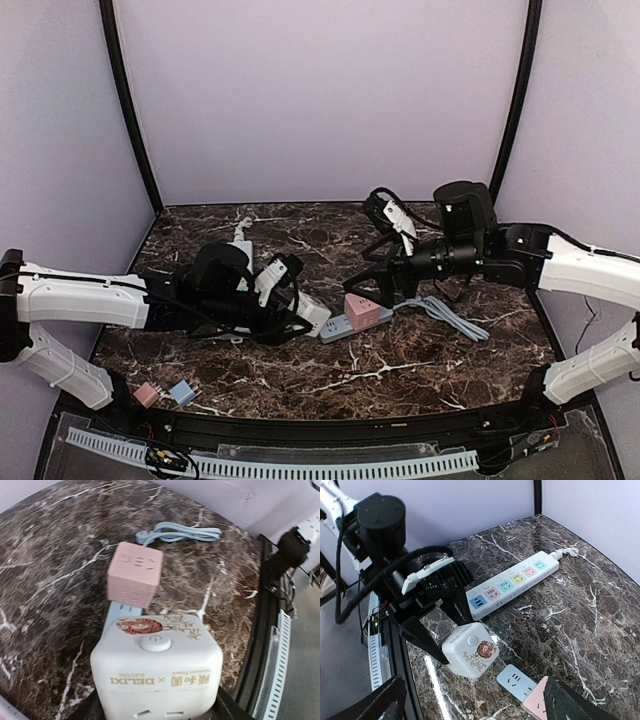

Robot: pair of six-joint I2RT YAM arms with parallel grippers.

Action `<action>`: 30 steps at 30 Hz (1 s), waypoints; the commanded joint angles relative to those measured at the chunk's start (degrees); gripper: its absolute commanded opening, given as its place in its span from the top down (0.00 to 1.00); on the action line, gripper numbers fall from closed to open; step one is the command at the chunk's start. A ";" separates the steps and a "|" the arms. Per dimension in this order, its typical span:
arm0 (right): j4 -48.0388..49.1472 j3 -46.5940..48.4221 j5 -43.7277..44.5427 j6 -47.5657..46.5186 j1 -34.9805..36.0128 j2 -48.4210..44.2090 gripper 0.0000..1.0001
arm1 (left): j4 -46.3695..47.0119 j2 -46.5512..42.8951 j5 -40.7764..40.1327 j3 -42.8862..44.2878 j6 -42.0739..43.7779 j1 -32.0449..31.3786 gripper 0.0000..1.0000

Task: Insert the plug

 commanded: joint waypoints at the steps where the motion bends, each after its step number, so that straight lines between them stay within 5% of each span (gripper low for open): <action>1: -6.02 0.69 -6.13 -9.24 1.22 0.21 0.05 | 8.67 -3.20 14.19 -3.28 7.48 -0.27 0.99; 16: -20.76 14.66 -10.60 -23.51 3.80 14.19 0.10 | 5.84 -5.40 27.08 -1.77 18.02 -0.25 0.99; 30: -24.03 16.93 -11.78 -25.06 7.35 14.60 0.11 | 0.92 -3.54 27.16 1.82 22.13 -0.21 0.99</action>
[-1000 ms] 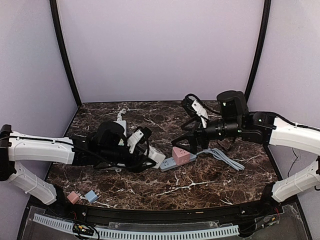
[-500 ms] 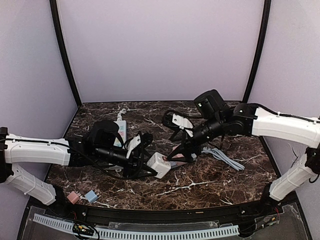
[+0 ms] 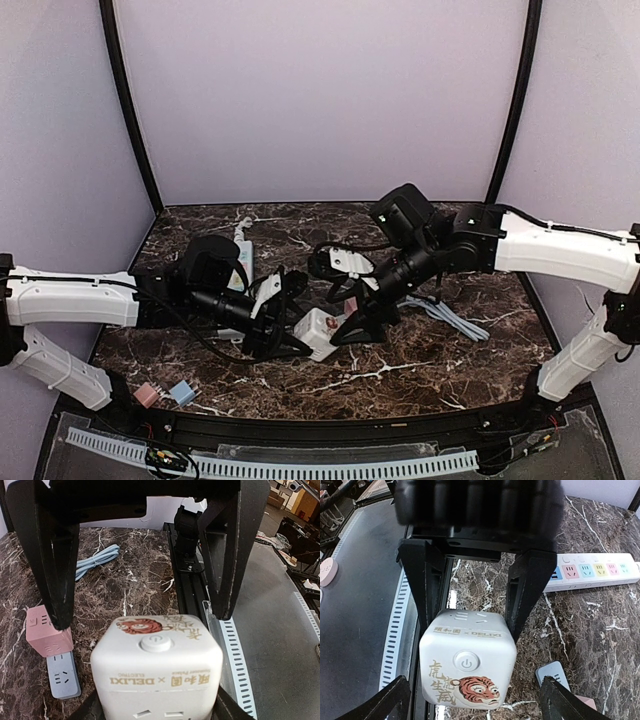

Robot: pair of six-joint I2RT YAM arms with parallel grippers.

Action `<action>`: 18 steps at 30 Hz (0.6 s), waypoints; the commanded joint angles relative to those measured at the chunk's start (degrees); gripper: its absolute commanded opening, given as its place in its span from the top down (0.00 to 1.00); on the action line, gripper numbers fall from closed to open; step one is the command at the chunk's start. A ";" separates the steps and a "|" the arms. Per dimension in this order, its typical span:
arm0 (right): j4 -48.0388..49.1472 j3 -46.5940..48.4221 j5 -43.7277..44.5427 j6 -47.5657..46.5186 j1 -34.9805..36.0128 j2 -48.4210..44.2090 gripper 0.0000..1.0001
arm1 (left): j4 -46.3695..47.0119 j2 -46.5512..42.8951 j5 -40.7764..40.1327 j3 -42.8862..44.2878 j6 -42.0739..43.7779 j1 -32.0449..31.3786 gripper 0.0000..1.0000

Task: Insert the plug

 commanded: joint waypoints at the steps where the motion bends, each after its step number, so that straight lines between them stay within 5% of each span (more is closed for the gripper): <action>1: -1.51 1.23 0.67 0.03 1.15 -0.44 0.11 | -0.41 -0.34 1.79 1.77 1.89 -0.21 0.99; 18: -0.61 2.89 4.54 2.25 4.05 2.06 0.01 | 1.15 0.41 4.14 2.31 1.34 -0.21 0.99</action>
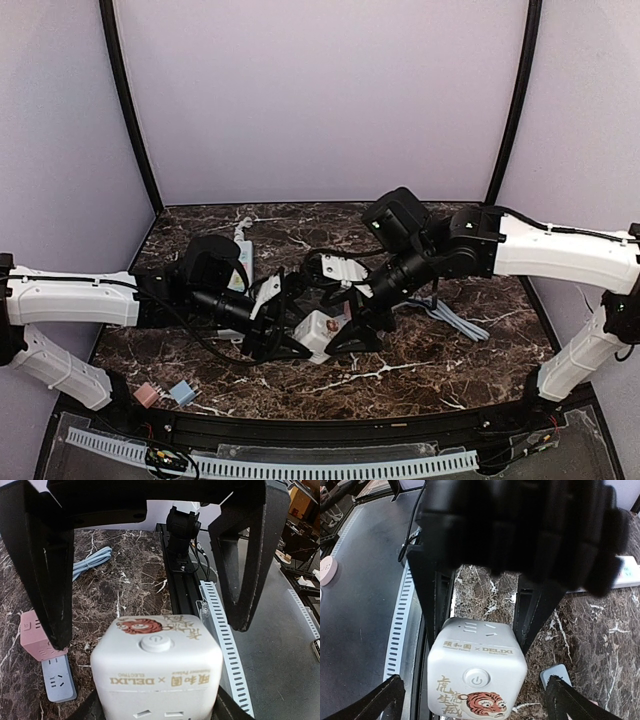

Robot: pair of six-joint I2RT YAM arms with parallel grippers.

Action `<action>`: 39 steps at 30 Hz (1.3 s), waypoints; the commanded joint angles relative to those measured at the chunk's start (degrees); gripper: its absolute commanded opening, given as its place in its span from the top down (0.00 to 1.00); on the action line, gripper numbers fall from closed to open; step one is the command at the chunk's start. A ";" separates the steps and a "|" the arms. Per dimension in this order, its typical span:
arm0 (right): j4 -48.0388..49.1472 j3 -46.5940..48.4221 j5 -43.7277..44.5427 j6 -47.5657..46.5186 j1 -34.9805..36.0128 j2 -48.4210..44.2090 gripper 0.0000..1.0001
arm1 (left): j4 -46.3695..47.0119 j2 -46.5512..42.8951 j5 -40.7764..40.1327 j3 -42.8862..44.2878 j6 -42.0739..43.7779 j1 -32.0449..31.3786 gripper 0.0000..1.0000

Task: Insert the plug

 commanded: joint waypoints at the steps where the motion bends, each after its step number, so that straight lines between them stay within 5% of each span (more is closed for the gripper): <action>1: 0.17 1.72 1.78 0.93 0.74 1.92 0.01 | 1.45 0.31 2.13 1.96 0.36 -0.25 0.99; 20: 0.57 1.47 4.27 3.31 2.13 1.95 0.11 | 6.33 -0.53 0.38 0.85 -2.10 -0.20 0.99; 39: 6.90 -4.35 7.36 5.84 2.47 -6.19 0.04 | 10.20 -2.59 3.21 -1.31 -2.46 -0.18 0.99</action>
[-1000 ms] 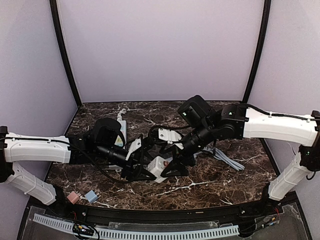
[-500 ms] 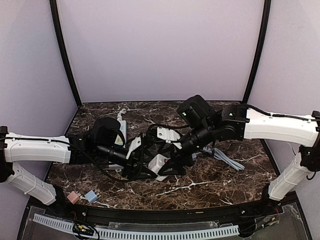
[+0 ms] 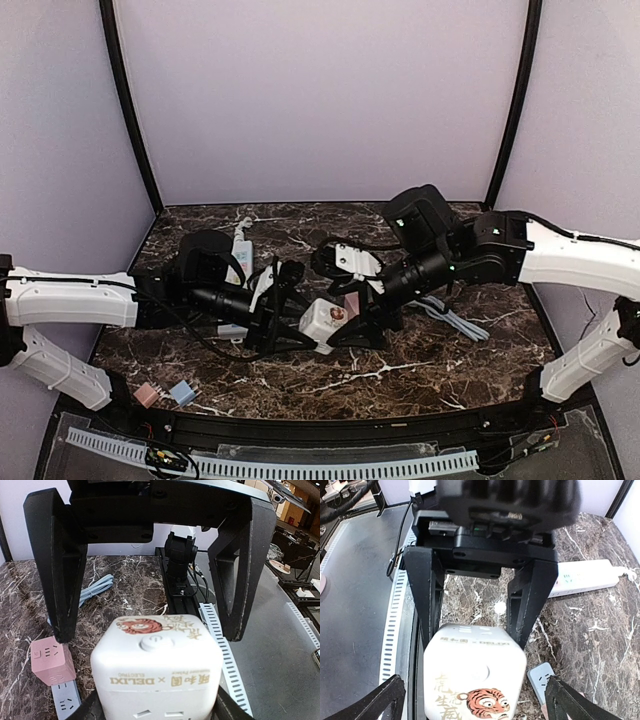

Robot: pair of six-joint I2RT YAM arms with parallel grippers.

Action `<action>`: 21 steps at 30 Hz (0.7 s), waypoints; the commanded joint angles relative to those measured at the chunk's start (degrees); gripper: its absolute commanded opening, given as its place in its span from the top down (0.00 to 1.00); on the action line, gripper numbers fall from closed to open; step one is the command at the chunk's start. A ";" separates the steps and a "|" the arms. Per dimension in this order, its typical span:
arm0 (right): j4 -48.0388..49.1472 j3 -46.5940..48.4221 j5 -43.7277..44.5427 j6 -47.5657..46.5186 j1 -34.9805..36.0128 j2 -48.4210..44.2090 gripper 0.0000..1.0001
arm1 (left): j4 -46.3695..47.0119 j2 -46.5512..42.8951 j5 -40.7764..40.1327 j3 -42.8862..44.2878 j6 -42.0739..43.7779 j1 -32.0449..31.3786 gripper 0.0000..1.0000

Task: Insert the plug

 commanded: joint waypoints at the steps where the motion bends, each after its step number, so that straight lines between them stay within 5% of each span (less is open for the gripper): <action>1: 2.76 -0.63 0.75 1.49 0.49 -0.08 0.05 | 2.59 -2.13 1.97 -0.87 -0.29 -0.18 0.99; 21: 2.62 1.44 -1.25 2.21 0.49 3.53 0.20 | 1.64 -1.59 1.60 -0.46 0.79 -0.19 0.99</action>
